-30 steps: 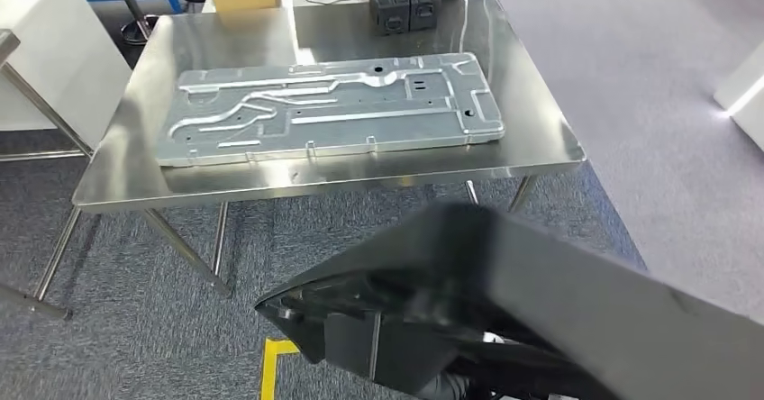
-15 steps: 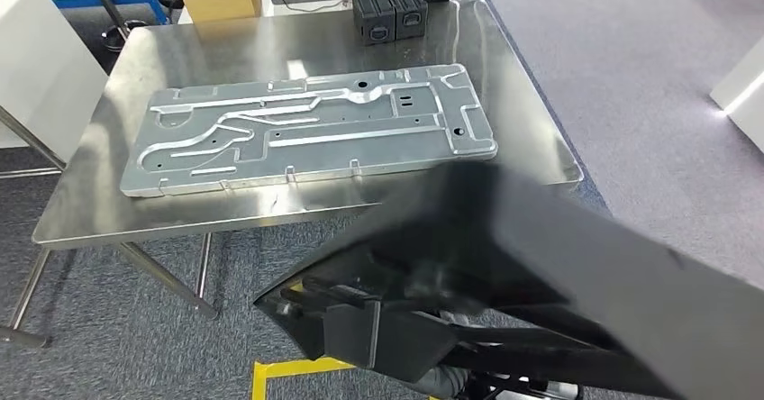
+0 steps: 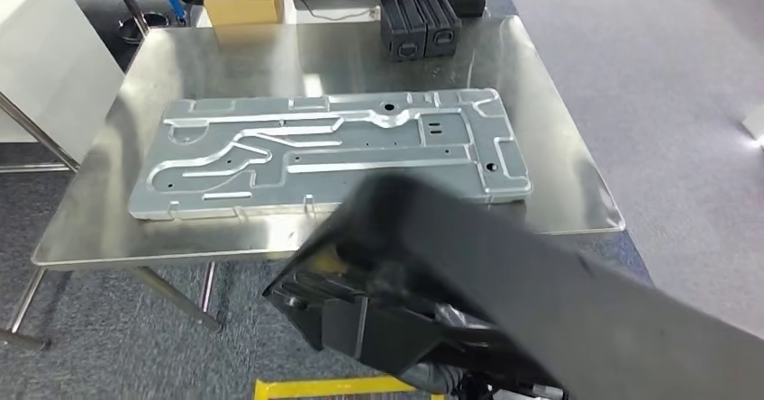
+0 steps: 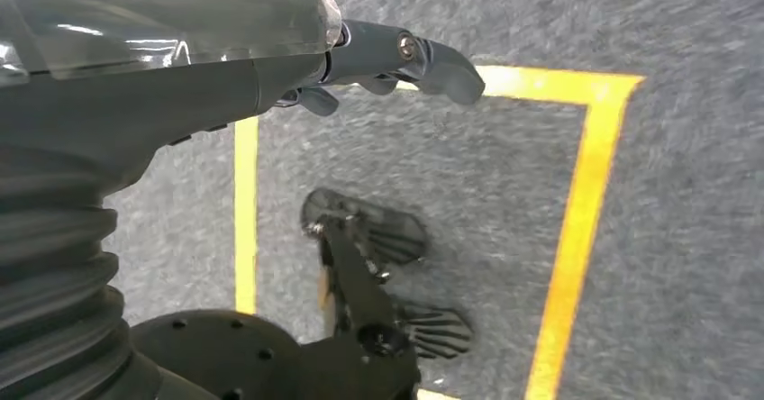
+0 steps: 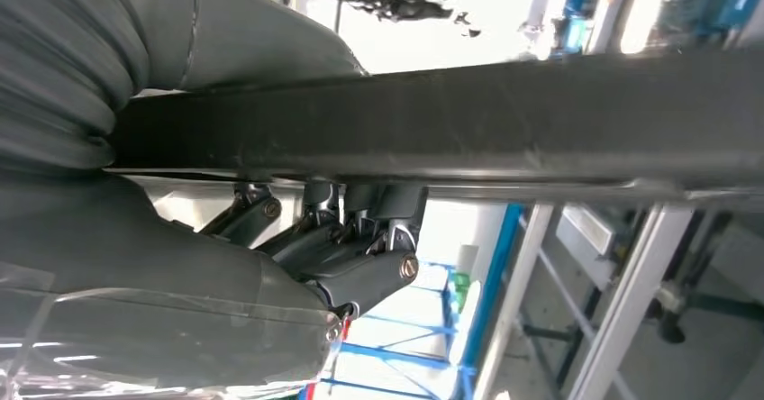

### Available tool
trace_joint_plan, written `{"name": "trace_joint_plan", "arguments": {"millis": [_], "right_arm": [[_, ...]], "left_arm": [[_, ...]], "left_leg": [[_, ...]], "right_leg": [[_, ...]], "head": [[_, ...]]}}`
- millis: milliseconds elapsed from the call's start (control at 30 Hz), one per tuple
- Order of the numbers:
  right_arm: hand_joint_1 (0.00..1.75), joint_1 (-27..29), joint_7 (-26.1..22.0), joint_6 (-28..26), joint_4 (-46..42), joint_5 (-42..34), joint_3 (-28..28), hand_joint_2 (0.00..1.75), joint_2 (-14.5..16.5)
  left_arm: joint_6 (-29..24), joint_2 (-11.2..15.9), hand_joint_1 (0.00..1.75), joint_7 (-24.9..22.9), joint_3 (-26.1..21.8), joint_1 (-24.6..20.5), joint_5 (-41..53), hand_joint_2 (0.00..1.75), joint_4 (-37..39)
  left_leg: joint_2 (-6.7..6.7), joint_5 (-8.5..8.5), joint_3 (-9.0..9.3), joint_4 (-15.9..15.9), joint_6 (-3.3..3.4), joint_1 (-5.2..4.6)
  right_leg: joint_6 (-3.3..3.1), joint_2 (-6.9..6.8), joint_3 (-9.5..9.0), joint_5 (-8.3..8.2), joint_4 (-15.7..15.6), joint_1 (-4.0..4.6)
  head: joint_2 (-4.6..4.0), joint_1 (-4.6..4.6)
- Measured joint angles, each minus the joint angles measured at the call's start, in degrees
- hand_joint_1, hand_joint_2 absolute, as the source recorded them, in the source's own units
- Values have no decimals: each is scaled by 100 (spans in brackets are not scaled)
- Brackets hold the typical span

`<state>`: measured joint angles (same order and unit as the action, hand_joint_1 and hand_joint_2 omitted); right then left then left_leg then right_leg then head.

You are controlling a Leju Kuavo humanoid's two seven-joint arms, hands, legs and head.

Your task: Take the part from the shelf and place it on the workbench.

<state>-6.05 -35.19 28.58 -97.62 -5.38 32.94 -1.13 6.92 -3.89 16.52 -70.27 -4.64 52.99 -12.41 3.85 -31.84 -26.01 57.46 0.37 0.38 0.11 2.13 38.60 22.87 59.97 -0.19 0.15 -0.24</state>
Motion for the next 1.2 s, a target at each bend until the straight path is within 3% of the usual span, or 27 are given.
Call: {"name": "trace_joint_plan", "arguments": {"millis": [67, 100, 167, 233, 300, 333, 367, 433, 467, 500, 533, 600, 667, 733, 767, 800, 833, 900, 933, 967, 1033, 1133, 1200], "right_arm": [[175, -1, -3, -3, -13, 3, -17, 175, 4], [175, -3, -6, -4, -19, 1, -25, 175, 9], [175, -4, -23, -37, -27, 37, -34, 175, 16], [175, 2, -80, -148, -30, 188, -42, 175, 16], [175, 15, -181, -275, -55, 362, -55, 175, 15], [175, 20, -236, -309, -83, 415, -65, 175, 15], [175, 23, -289, -334, -122, 458, -78, 175, 14], [175, 30, -382, -386, -198, 546, -118, 175, 8], [175, 35, -417, -431, -242, 603, -146, 175, 1], [175, 37, -440, -489, -292, 667, -180, 175, -8], [175, 32, -457, -560, -348, 736, -212, 175, -18], [175, -4, -472, -773, -471, 944, -290, 175, -40], [175, -74, -484, -1170, -536, 1353, -386, 175, -81], [175, -174, -461, -1731, -514, 1958, -508, 175, -151], [175, -232, -429, -2012, -479, 2270, -576, 175, -185], [175, -299, -373, -2291, -430, 2587, -648, 175, -213], [175, -382, -289, -2562, -371, 2910, -721, 175, -234], [175, -599, 6, -3152, -206, 3702, -869, 175, -275], [175, -711, 195, -3428, -101, 4113, -943, 175, -301], [175, -812, 401, -3672, 15, 4518, -1010, 175, -326], [175, -952, 826, -4027, 265, 5234, -1126, 175, -369], [175, -1071, 1400, -4333, 685, 6224, -1215, 175, -404], [175, -1139, 1632, -4386, 971, 6630, -1222, 175, -413]], "left_arm": [[-1, 9, 0, 3, 0, -6, -1, 175, -1], [-1, 12, 0, 4, 0, -10, -1, 175, -1], [0, 15, 0, 7, 0, -34, -1, 175, -1], [1, 7, 0, 7, -1, -45, -1, 175, -1], [3, 8, 0, 10, -3, -26, 0, 175, -1], [5, 8, 0, 14, -4, -14, 1, 175, -1], [7, 9, 0, 18, -5, -4, 4, 175, -1], [14, 9, 0, 25, -7, 15, 21, 175, -1], [16, 9, 0, 27, -7, 17, 30, 175, -1], [19, 9, 0, 30, -8, 20, 37, 175, -1], [17, 9, 0, 31, -9, 12, 37, 175, -1], [12, 6, 0, 34, -15, -9, 24, 175, -1], [9, 3, 0, 39, -23, -37, 4, 175, -1], [7, 2, 0, 49, -38, -51, -13, 175, -1], [5, 2, 0, 62, -48, -54, -21, 175, -1], [5, 1, 0, 79, -58, -53, -28, 175, -1], [4, -1, 0, 101, -69, -51, -34, 175, -1], [5, -13, 0, 148, -92, -48, -40, 175, 0], [7, -26, 0, 168, -101, -53, -39, 175, 1], [8, -38, 0, 185, -108, -59, -35, 175, 1], [8, -53, 0, 206, -115, -65, -25, 175, 2], [4, -52, 0, 220, -124, -56, -17, 175, 2], [22, -56, 0, 243, -132, -59, -16, 175, 2]], "left_leg": [[5, 35, 42, 41, -65, 1], [-53, 91, 6, 207, -88, -5], [-206, 87, -323, 802, -141, 2], [-296, -183, -810, 1420, -208, 26], [-317, -442, -1141, 1574, -251, 49], [-327, -403, -1205, 1427, -254, 57], [-341, -200, -1214, 1148, -249, 64], [-385, 529, -1186, 499, -213, 58], [-402, 809, -1172, 304, -178, 46], [-408, 964, -1173, 223, -138, 27], [-401, 949, -1175, 230, -96, 1], [-384, 912, -1138, 203, -21, -6], [-378, 875, -1078, 143, 45, 11], [-371, 821, -1023, 125, 93, 9], [-363, 791, -994, 124, 103, 6], [-354, 758, -957, 125, 104, 3], [-343, 726, -911, 125, 101, 0], [-323, 660, -811, 124, 87, -4], [-311, 632, -779, 129, 72, -15], [-297, 616, -770, 134, 51, -18], [-276, 608, -781, 129, -5, -16], [-284, 519, -799, 208, -95, -20], [-306, 250, -1032, 718, -143, -5]], "right_leg": [[-74, -43, -128, 68, -81, -4], [-110, -63, -228, 106, -140, -15], [-163, -119, -447, 209, -224, -36], [-182, -163, -617, 344, -245, -38], [-173, -174, -796, 495, -246, -46], [-162, -175, -903, 577, -246, -52], [-146, -177, -1019, 664, -246, -58], [-96, -175, -1202, 826, -233, -58], [-56, -168, -1252, 892, -222, -57], [-12, -162, -1276, 942, -218, -57], [36, -157, -1295, 983, -222, -63], [117, -172, -1315, 1065, -227, -87], [167, -181, -1151, 1250, 109, -100], [195, -185, -663, 1510, 891, -103], [204, -185, -397, 1564, 1242, -105], [206, -185, -204, 1505, 1422, -106], [199, -185, -121, 1321, 1378, -105], [145, -183, -224, 731, 744, -89], [106, -181, -317, 503, 397, -70], [68, -181, -392, 375, 128, -48], [19, -179, -434, 364, -47, -12], [-54, -189, -508, 352, -163, -60], [-102, -215, -572, 351, -216, -85]], "head": [[1, -13], [1, -22], [1, -48], [1, -69], [1, -69], [1, -68], [0, -69], [-1, -70], [-1, -69], [-1, -70], [0, -72], [1, -74], [1, -64], [1, -56], [1, -57], [1, -57], [1, -57], [0, -56], [0, -64], [-1, -66], [-1, -74], [-1, -82], [-1, -100]]}}
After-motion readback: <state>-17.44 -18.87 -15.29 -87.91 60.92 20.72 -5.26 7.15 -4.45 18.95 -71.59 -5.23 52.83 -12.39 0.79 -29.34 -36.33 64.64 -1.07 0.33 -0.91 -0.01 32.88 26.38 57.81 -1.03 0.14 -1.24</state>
